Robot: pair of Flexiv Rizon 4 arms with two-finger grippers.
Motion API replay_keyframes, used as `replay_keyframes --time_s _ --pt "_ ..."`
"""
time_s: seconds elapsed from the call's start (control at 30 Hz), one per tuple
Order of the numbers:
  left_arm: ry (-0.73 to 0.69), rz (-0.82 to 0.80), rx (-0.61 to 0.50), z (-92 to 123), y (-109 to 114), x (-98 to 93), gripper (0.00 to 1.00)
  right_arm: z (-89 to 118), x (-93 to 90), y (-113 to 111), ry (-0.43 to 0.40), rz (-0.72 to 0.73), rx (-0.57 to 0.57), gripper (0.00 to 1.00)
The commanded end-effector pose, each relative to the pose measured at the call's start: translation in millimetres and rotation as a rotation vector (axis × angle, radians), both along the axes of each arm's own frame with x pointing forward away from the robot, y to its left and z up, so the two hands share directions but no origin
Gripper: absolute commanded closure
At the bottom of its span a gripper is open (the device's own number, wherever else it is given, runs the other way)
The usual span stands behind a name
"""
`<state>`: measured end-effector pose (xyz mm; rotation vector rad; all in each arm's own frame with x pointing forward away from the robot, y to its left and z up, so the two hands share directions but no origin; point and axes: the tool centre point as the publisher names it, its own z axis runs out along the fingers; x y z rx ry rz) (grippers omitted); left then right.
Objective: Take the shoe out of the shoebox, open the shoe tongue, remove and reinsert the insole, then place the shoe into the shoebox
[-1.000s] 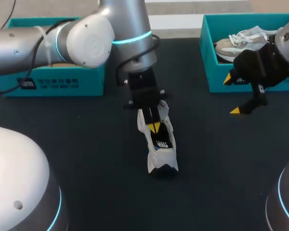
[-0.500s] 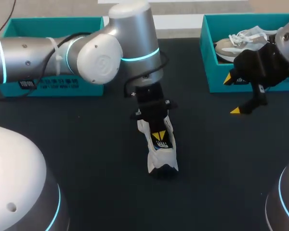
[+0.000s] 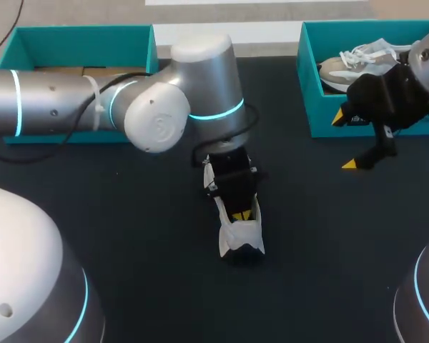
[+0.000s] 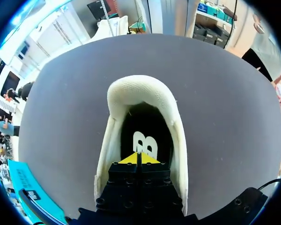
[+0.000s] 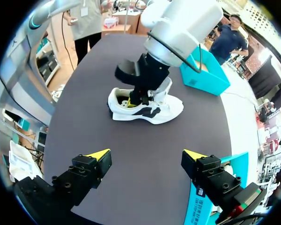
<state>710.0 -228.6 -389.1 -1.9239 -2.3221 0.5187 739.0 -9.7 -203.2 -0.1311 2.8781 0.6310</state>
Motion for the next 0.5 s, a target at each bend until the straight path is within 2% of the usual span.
replay_keyframes --time_s 0.03,0.13,0.37,0.5 --pt "0.009 0.001 -0.029 14 10 -4.0 1.0 -1 0.4 1 0.0 -0.001 -0.003 0.0" --pt "0.027 -0.008 -0.039 17 10 -9.6 1.0 -1 0.4 1 0.0 -0.001 -0.003 0.0" --pt "0.056 -0.044 -0.026 -2 4 -27.6 1.0 -1 0.4 1 0.0 -0.001 -0.003 0.0" --pt "0.071 -0.061 -0.016 -10 -1 -29.3 1.0 -1 0.4 1 0.0 -0.001 -0.003 0.0"
